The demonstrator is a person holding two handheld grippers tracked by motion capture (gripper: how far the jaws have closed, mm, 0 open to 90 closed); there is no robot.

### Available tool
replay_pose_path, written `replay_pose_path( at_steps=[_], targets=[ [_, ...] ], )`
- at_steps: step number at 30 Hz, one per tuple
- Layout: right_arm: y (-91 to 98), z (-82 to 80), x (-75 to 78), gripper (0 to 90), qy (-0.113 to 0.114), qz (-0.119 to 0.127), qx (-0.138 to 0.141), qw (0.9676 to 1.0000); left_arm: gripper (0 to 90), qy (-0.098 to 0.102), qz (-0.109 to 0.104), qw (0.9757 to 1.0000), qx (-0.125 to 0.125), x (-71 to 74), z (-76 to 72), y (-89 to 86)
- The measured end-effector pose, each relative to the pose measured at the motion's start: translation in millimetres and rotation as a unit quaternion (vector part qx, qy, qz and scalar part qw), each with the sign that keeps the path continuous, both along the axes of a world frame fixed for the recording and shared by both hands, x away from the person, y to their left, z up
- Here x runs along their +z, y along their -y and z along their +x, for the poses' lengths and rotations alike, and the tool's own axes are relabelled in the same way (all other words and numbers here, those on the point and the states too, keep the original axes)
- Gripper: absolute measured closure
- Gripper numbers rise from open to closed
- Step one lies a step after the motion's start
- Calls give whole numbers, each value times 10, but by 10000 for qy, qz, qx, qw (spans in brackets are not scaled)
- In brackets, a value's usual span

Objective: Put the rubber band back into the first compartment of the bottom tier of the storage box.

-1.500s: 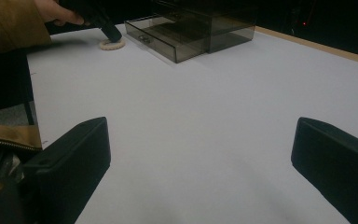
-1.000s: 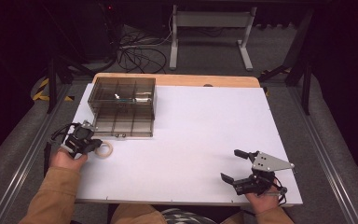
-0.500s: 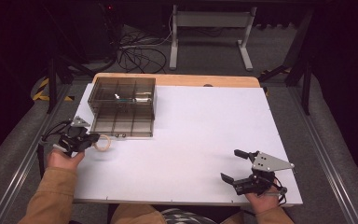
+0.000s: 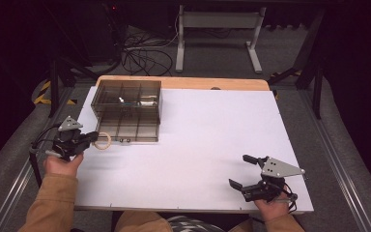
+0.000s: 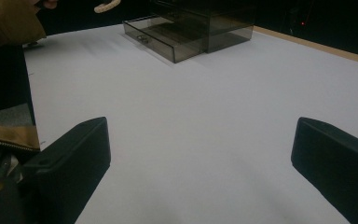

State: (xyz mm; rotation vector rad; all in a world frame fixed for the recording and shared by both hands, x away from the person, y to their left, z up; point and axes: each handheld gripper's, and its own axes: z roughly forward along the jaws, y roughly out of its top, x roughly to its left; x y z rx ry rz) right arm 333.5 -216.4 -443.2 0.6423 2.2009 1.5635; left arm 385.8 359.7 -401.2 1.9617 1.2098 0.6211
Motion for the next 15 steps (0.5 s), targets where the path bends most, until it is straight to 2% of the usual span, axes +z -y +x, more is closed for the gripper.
replay_pose_path(
  at_steps=[4,5,6,10,15],
  targets=[
    [-2,2,-2,52,-6,2,0,10000,860,145,-108,9998,-14,24,-26,-12],
    [-2,4,-3,52,0,2,0,10000,859,242,-179,9995,-6,38,-41,-23],
    [-2,4,-3,52,0,2,0,10000,860,242,-179,9995,-6,38,-41,-23],
    [-3,4,-3,52,-4,1,-3,10000,859,489,-256,9985,70,75,-81,-37],
    [-4,3,-2,53,2,-4,-5,10000,859,604,-286,9977,101,90,-103,-46]
  ],
)
